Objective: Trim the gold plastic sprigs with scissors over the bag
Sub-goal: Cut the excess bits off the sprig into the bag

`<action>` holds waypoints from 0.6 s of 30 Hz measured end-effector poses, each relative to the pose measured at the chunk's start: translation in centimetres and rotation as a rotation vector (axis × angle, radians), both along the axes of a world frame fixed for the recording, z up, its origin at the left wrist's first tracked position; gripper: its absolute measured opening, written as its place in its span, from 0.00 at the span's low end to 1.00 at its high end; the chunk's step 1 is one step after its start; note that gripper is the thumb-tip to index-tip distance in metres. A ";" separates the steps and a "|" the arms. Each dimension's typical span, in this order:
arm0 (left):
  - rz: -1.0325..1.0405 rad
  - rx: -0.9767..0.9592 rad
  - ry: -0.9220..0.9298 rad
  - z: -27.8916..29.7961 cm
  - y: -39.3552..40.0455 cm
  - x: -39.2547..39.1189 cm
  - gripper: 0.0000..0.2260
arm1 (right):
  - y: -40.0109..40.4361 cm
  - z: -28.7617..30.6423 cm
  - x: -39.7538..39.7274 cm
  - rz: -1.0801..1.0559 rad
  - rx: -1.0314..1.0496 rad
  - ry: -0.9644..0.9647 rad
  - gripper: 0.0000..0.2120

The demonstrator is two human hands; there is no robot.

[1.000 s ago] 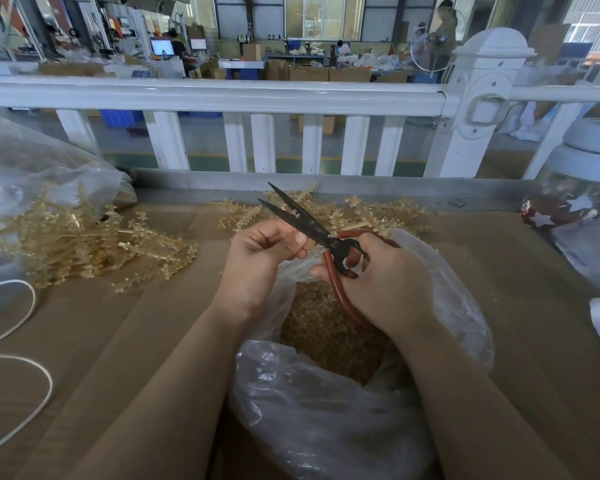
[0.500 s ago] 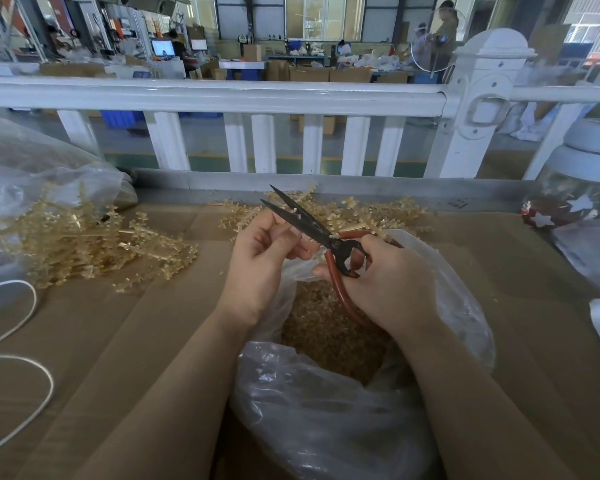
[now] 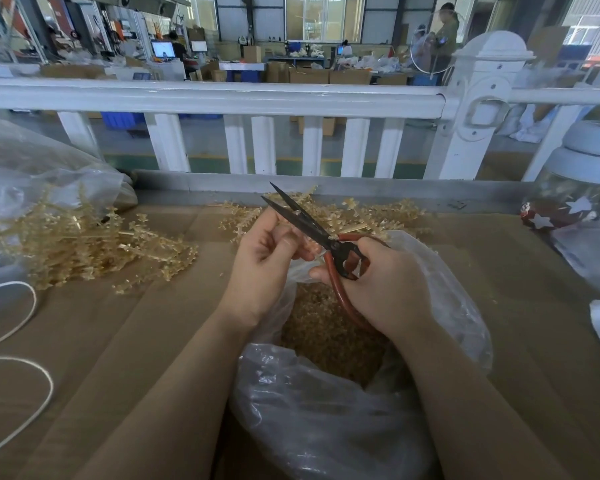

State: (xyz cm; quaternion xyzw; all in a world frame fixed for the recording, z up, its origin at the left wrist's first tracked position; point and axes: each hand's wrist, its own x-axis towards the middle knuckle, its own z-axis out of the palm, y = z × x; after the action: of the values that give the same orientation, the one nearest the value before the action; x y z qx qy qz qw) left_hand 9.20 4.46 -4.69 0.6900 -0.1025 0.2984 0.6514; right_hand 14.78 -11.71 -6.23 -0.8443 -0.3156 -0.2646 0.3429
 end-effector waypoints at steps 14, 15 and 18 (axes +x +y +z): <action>-0.058 -0.081 0.028 0.6 -0.9 -0.6 0.09 | 0.2 0.1 -0.2 0.015 0.046 0.019 0.36; -0.054 -0.070 0.031 0.6 -0.9 -0.6 0.09 | 0.2 0.1 -0.2 0.011 0.044 0.014 0.36; -0.068 -0.083 0.036 0.6 -0.8 -0.6 0.09 | 0.1 0.1 -0.2 -0.016 0.015 0.019 0.38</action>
State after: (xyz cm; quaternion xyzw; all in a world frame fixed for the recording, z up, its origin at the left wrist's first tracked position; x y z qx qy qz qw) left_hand 8.63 3.66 -4.13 0.6638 -0.1018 0.2679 0.6909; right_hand 14.61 -11.59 -6.16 -0.8465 -0.3037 -0.2619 0.3502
